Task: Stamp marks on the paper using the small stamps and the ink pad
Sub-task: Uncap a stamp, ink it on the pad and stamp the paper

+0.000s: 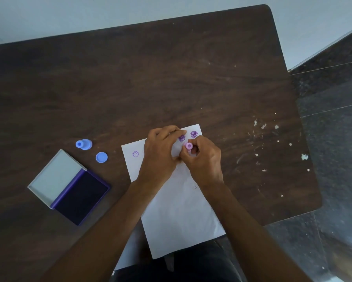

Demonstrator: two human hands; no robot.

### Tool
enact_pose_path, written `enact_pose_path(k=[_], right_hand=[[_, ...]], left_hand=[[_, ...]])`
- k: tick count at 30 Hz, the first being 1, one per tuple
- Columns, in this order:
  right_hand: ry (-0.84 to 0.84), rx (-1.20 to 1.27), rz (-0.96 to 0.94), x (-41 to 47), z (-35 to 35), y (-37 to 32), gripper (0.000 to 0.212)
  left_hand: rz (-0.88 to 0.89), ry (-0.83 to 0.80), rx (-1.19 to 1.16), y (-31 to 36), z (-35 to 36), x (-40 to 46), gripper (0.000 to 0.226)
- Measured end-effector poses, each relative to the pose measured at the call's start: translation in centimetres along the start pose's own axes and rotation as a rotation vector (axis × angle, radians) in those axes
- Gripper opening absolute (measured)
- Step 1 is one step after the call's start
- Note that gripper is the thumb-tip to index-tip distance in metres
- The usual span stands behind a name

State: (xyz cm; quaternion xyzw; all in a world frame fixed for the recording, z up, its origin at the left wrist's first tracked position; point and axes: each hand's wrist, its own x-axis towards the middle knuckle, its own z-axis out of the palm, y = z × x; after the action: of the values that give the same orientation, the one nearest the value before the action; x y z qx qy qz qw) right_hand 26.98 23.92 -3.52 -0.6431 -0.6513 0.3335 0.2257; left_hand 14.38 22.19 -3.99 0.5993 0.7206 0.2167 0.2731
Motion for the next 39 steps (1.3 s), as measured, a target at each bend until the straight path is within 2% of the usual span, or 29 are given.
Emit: enact_pose_path(k=[12, 39], right_hand=[[-0.012, 0.02, -0.01, 0.09, -0.08, -0.08, 0.025], [0.011, 0.026, -0.026, 0.24, 0.52, 0.63, 0.024]], left_hand=[[-0.014, -0.041, 0.02, -0.27, 0.03, 0.06, 0.057], [-0.045, -0.009, 0.014, -0.33, 0.39, -0.07, 0.058]])
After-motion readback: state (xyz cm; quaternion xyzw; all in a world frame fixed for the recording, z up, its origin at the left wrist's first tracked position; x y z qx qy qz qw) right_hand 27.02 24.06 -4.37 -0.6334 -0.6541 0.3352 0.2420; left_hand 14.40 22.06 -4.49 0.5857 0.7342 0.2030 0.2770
